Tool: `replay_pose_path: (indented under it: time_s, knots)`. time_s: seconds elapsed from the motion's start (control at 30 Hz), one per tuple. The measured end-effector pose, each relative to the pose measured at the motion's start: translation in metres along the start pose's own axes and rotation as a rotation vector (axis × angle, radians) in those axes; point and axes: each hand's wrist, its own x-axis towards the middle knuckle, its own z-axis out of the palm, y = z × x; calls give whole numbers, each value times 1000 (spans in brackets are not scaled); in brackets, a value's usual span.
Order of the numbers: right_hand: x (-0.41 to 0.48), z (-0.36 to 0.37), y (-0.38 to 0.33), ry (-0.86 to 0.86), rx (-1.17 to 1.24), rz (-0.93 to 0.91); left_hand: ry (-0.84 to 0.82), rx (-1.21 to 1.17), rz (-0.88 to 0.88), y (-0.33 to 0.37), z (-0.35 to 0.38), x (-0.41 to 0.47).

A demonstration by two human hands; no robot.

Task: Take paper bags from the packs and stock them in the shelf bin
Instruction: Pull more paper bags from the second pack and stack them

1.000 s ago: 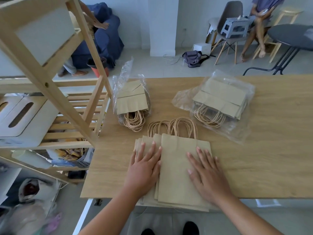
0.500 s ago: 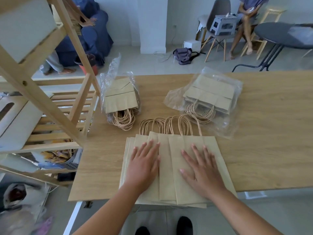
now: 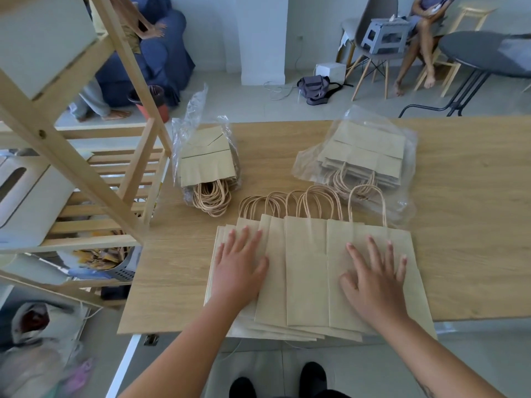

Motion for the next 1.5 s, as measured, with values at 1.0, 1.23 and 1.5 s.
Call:
replay_pose_path:
  time_s: [1.0,1.23,1.5]
  knots:
    - [6,25,-108,-48,27,-369,348,-237,-493,-64,-48,5]
    - [11,15,-66,10,26,-216,-46,230,-13,-20,0,-9]
    - [14,29,-49,38,9,-150,-7,286,-39,-24,13,-10]
